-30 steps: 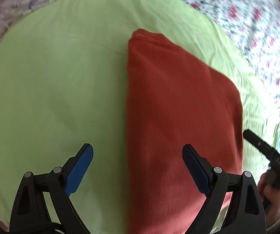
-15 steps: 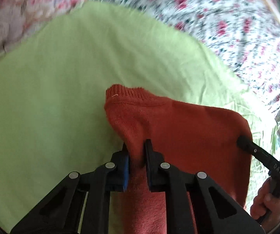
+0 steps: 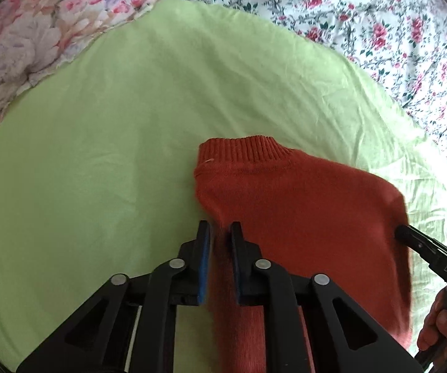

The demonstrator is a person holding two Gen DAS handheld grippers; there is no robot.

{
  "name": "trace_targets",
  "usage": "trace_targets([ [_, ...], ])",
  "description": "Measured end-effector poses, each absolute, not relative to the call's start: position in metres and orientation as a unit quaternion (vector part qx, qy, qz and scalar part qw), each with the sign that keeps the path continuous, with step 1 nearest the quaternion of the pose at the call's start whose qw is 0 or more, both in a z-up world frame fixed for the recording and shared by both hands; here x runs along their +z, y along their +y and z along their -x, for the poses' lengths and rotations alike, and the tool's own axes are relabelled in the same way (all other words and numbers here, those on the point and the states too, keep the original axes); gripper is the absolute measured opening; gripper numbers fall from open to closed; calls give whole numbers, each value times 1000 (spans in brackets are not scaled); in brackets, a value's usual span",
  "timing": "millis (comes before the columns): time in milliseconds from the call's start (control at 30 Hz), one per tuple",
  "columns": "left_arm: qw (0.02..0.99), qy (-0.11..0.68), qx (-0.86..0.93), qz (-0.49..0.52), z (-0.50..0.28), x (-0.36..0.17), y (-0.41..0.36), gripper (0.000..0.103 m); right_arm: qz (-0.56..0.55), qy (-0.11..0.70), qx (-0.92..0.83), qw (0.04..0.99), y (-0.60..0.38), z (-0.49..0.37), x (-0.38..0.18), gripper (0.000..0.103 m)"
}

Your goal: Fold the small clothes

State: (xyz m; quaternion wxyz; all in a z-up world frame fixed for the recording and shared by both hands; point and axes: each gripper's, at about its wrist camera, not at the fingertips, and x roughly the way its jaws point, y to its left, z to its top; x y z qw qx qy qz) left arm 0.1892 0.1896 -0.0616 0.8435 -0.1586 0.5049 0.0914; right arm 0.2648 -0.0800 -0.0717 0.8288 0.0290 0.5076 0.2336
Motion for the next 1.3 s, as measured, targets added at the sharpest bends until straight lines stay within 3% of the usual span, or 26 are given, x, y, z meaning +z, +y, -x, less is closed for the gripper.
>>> trace_targets([
  [300, 853, 494, 34, 169, -86, -23, 149, 18, -42, 486, 270, 830, -136, -200, -45, 34],
  [500, 835, 528, -4, 154, -30, -42, 104, 17, -19, 504, 316, 803, -146, -147, -63, 34],
  [667, 818, 559, 15, 137, -19, -77, 90, 20, 10, 547, 242, 802, -157, -151, -100, 34],
  [767, 819, 557, 20, 137, -18, -77, 87, 20, -35, 562, 237, 792, -168, -159, -114, 37],
  [1000, 822, 556, 29, 116, -9, -74, 75, 22, 28, 541, 220, 811, -157, -149, -111, 37],
  [1067, 822, 557, 35, 110, 0, -74, 75, 26, 30, 539, 210, 815, -161, -149, -110, 37],
  [1133, 820, 561, 53, 101, 2, -76, 79, 37, 44, 535, 201, 819, -166, -144, -107, 37],
  [1300, 819, 557, 70, 119, 21, -65, 81, 37, 45, 530, 178, 828, -184, -134, -94, 37],
])
